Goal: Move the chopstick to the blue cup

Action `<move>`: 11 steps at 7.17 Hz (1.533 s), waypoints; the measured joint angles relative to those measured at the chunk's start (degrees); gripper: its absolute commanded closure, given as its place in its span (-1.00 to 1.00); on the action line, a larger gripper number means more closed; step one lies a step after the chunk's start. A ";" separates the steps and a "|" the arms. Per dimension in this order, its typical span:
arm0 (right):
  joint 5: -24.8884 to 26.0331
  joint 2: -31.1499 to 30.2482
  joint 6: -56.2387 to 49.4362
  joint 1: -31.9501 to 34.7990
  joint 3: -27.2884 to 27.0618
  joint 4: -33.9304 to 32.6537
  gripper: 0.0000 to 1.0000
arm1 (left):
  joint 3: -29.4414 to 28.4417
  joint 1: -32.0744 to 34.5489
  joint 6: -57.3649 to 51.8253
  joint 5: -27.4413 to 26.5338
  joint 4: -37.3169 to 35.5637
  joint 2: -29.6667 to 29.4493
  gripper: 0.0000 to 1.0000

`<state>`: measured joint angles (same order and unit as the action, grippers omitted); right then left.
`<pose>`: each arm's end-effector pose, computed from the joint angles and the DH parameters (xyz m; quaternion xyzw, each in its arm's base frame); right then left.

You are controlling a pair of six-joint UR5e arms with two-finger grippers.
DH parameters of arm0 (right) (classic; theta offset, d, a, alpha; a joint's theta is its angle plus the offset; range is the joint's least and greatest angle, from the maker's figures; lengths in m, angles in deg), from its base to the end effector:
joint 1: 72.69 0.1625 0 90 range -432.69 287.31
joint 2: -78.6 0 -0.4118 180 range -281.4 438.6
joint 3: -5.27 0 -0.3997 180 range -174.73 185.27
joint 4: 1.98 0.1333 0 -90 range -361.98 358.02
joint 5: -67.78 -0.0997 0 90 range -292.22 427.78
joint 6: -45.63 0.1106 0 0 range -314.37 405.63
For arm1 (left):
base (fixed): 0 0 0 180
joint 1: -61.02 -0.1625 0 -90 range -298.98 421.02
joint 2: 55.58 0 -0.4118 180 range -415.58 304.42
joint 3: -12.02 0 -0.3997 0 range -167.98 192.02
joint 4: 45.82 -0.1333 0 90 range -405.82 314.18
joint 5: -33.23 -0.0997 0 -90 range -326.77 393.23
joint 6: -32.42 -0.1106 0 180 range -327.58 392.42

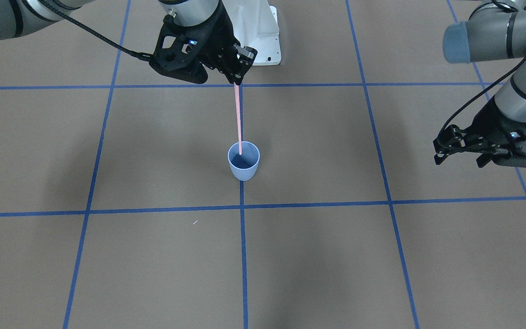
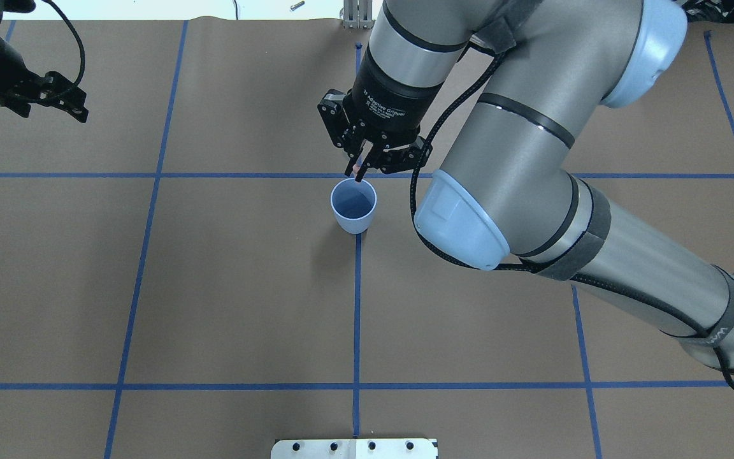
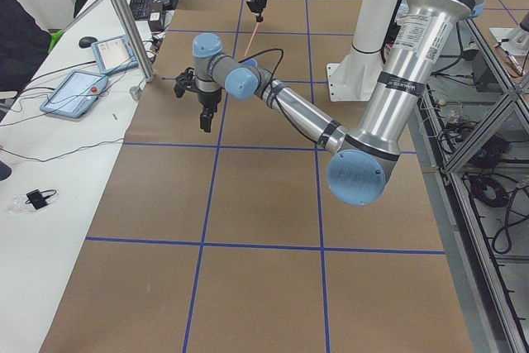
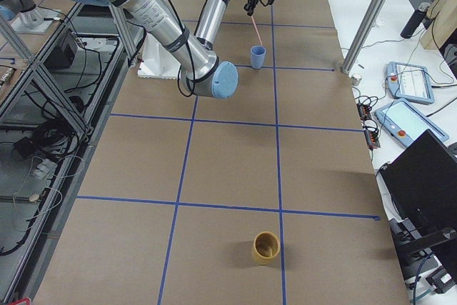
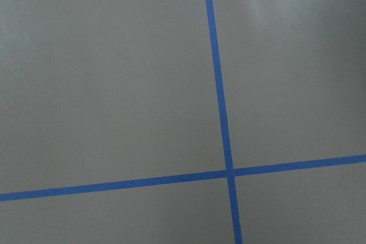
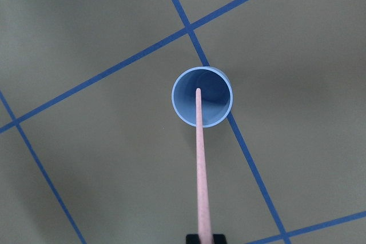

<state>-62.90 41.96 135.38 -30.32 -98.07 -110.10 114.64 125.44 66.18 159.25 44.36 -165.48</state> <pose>-0.4149 -0.4613 0.0219 -0.1550 -0.4745 0.1737 0.8489 0.2016 -0.5792 0.3562 0.0858 0.3903 0.0217 0.9164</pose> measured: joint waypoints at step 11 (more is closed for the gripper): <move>1.86 -2.45 -2.35 -3.37 7.55 9.99 -1.00 | 0.13 0.09 -0.07 -0.06 -0.09 0.30 -0.96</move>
<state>-61.04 39.51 133.03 -33.69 -90.52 -100.10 114.76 125.53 66.10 159.19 44.27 -165.18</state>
